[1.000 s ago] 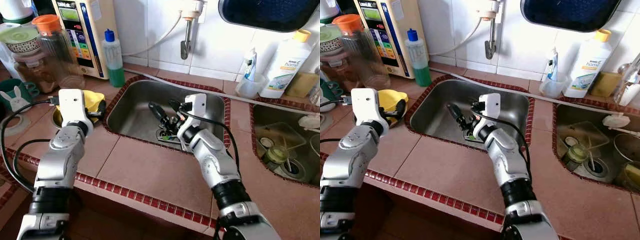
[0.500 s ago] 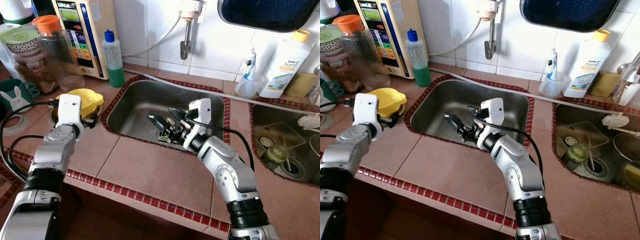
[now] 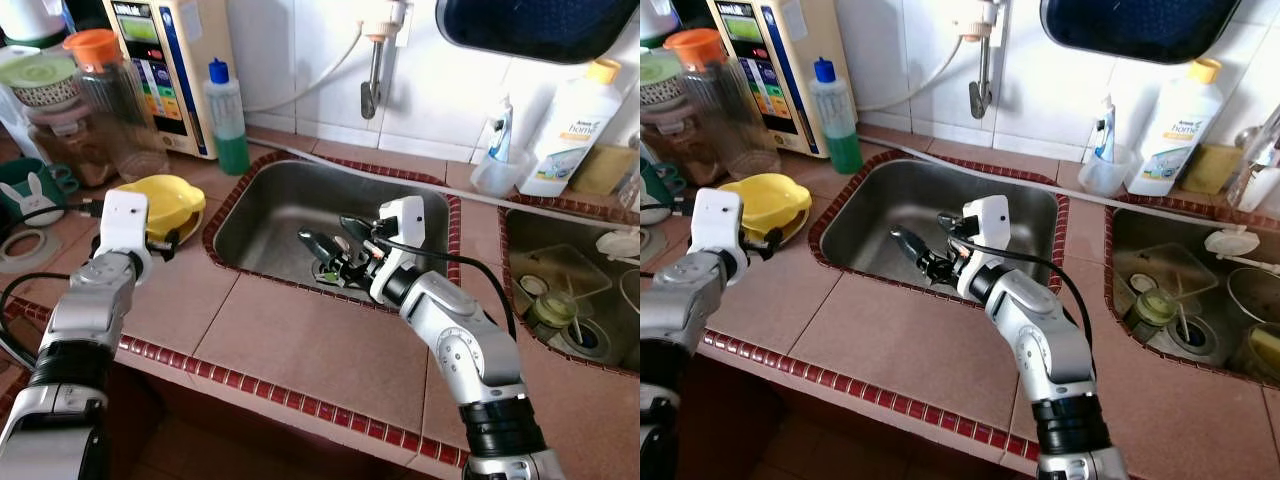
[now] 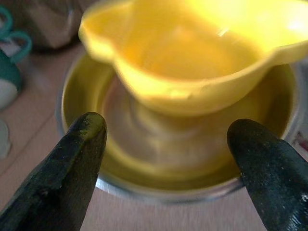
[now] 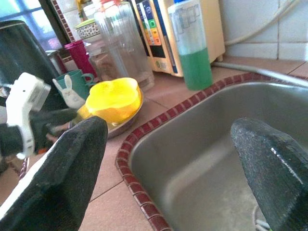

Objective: Kitchen organization

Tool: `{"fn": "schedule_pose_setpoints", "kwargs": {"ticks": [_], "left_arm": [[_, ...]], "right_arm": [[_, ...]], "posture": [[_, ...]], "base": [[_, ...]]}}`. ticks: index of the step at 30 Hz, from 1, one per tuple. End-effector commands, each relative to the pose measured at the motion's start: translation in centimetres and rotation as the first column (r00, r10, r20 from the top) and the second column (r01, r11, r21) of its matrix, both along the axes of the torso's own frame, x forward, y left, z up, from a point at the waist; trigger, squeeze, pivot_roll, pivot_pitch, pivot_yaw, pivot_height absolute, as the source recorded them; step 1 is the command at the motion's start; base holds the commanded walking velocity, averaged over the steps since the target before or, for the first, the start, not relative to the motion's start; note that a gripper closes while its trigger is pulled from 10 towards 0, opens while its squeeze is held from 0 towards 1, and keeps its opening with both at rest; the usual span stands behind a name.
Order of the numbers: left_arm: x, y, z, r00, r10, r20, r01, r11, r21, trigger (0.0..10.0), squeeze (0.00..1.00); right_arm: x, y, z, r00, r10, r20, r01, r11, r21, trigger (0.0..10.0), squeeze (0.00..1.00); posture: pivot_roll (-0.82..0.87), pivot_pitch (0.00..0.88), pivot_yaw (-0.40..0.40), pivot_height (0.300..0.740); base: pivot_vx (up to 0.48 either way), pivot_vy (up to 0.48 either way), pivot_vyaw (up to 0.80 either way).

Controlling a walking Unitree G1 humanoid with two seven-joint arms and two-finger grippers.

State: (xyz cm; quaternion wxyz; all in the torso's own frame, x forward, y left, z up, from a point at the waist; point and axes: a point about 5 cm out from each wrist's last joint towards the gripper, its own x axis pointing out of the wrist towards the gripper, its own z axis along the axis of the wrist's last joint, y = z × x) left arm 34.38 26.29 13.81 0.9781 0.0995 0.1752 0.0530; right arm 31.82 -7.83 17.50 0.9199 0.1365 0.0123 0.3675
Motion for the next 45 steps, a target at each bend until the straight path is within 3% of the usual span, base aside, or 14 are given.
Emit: {"fn": "schedule_pose_setpoints", "kwargs": {"ticks": [1,20,33,45], "left_arm": [[-0.9,0.2,-1.3,0.997,-0.02,-0.076,0.02,1.0,-0.006,10.0,0.0],[-2.0,0.8,-0.8,0.995,0.013,-0.098,-0.014,1.0,-0.005,10.0,0.0],[-1.8,1.4,2.7,0.999,0.052,-0.01,-0.052,0.998,-0.017,10.0,0.0],[-2.2,1.0,3.3,0.999,0.04,-0.004,-0.04,0.999,-0.021,10.0,0.0]], "right_arm": [[0.2,0.0,0.4,1.0,-0.002,-0.001,0.002,1.0,0.004,10.0,0.94],[1.2,-0.8,0.6,0.999,-0.051,0.005,0.051,0.999,0.0,10.0,0.93],[1.8,-1.1,0.9,0.997,-0.072,0.016,0.072,0.997,0.002,10.0,0.94],[2.0,-1.2,0.9,0.997,-0.08,0.022,0.08,0.997,0.003,10.0,0.94]], "posture": [[0.11,0.049,0.011,0.74],[0.12,0.047,0.006,0.74],[0.12,0.045,0.003,0.74],[0.13,0.042,0.001,0.74]], "base": [[0.0,0.0,0.0],[0.0,0.0,0.0],[0.0,0.0,0.0],[0.0,0.0,0.0]]}}
